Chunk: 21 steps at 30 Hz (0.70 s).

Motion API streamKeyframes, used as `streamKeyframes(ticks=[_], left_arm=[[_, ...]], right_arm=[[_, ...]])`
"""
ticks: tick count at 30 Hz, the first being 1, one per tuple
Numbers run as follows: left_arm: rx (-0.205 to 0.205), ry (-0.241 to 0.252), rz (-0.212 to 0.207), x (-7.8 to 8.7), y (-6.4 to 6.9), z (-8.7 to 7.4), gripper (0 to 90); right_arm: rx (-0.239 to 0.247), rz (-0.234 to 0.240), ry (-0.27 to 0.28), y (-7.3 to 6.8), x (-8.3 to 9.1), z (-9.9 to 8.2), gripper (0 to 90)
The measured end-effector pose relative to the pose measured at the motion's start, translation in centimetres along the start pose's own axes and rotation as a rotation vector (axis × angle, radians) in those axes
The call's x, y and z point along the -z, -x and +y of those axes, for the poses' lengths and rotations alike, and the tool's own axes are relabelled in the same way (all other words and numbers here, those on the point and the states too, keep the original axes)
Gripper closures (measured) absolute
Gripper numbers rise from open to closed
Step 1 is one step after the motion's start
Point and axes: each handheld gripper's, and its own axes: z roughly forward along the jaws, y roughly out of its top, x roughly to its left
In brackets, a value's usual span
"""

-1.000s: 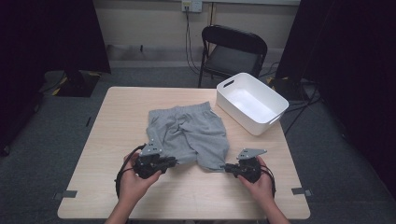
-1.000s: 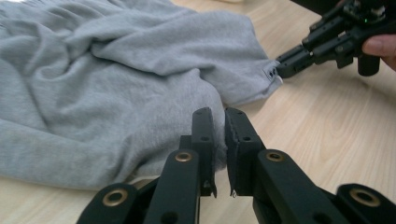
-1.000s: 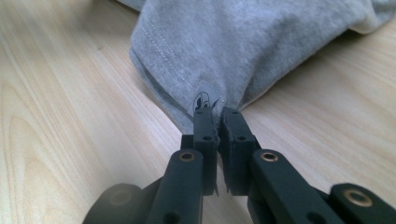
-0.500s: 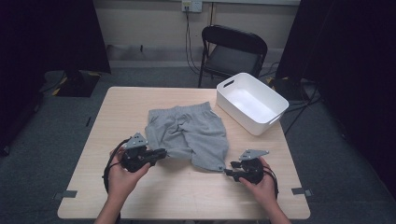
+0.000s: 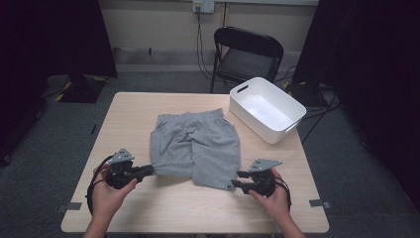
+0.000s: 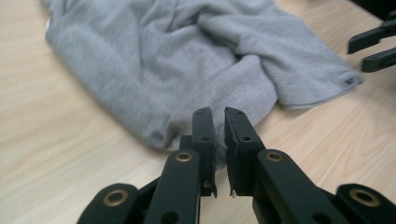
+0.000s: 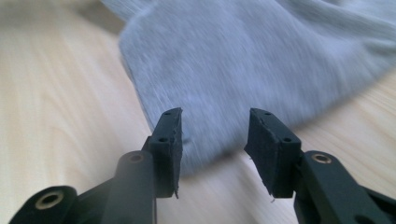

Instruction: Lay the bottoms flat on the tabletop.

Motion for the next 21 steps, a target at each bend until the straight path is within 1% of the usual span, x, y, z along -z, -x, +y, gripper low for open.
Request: streamKeyframes(ticks=[2,4,5,6,7,8,9,11,12,14,16,18,20,21], left_arm=[[-0.007,-0.023,0.0,-0.4,0.1,-0.4,83.5],[-0.009,-0.028,-0.011,-0.8,0.2,-0.5,83.4],[-0.011,-0.033,-0.016,-1.0,0.4,-0.5,83.4],[-0.014,-0.028,-0.017,-1.1,0.5,-0.4,83.4],[-0.014,-0.028,-0.027,-1.1,0.6,-0.3,83.4],[-0.012,-0.022,-0.035,-1.2,0.8,-0.2,83.4],[-0.023,-0.024,-0.034,-1.3,0.9,-0.1,83.4],[-0.03,-0.031,-0.041,-1.5,1.2,-0.1,83.4],[-0.038,-0.033,-0.044,-1.5,1.2,-0.1,83.4],[-0.03,-0.031,-0.053,-1.6,1.4,-0.1,83.4],[-0.03,-0.031,-0.062,-1.7,1.4,-0.1,83.4],[-0.033,-0.03,-0.067,-1.8,1.5,-0.2,83.4],[-0.041,-0.034,-0.072,-1.9,1.7,-0.2,83.4],[-0.042,-0.037,-0.076,-1.9,1.7,-0.2,83.4]], right_arm=[[0.018,0.047,0.009,-0.7,-0.7,0.4,57.0],[0.034,0.087,0.007,-1.5,-1.6,0.9,57.0],[0.046,0.103,-0.003,-1.9,-2.2,1.1,56.4],[0.063,0.11,-0.021,-2.3,-2.7,1.3,55.1],[0.082,0.108,-0.034,-2.7,-3.3,1.4,54.9],[0.088,0.113,-0.049,-3.0,-3.7,1.7,54.9],[0.098,0.117,-0.052,-3.2,-4.1,2.0,54.6],[0.1,0.126,-0.038,-3.7,-4.7,2.7,52.0],[0.108,0.125,-0.037,-3.9,-5.1,3.0,51.6],[0.122,0.117,-0.055,-4.2,-6.1,3.4,50.3],[0.117,0.11,-0.07,-4.3,-7.0,3.6,48.8],[0.105,0.113,-0.074,-4.5,-7.7,3.8,47.4],[0.12,0.107,-0.079,-4.8,-8.4,4.0,47.7],[0.139,0.088,-0.093,-4.9,-8.7,4.1,49.5]])
